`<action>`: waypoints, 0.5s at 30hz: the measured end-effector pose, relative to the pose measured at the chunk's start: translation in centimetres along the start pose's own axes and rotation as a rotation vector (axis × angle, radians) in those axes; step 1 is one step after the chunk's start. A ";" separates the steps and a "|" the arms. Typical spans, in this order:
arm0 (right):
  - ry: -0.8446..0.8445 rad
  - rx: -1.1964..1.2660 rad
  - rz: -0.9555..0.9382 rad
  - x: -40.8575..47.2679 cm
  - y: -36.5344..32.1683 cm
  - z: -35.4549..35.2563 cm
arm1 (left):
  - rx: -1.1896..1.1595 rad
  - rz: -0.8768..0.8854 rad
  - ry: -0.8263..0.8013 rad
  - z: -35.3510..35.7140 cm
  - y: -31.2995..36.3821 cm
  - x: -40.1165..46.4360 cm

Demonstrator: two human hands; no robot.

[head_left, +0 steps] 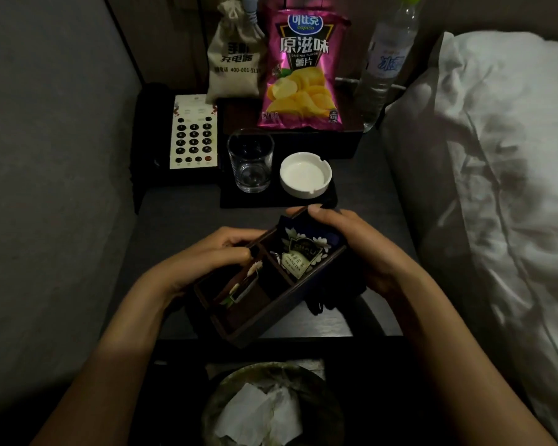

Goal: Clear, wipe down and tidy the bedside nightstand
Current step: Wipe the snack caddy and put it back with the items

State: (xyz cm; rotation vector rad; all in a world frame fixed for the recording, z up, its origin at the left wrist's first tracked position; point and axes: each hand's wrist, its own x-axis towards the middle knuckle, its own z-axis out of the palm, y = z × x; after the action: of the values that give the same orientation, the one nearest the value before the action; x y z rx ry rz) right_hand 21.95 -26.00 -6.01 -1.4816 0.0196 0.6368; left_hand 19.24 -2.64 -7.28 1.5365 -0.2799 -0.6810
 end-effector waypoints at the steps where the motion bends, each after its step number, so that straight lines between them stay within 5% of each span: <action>1: -0.007 -0.015 -0.005 0.0 0.0 -0.1 | -0.003 -0.004 -0.004 -0.1 -0.1 0.0; 6: 0.112 0.013 -0.101 0.1 -0.2 -0.2 | -0.009 -0.004 0.092 -0.5 0.1 0.5; 12: 0.456 0.245 -0.072 0.3 -1.0 -1.5 | -0.141 0.102 0.356 -1.7 0.5 0.1; 15: 0.529 0.297 -0.046 0.3 -1.2 -1.9 | 0.008 0.192 0.296 -0.8 0.1 0.3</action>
State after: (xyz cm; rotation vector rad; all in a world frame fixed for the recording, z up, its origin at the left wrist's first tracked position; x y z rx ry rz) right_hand 23.35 -27.59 -5.22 -1.3188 0.4683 0.1783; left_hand 19.97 -2.22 -7.29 1.5705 -0.2032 -0.2968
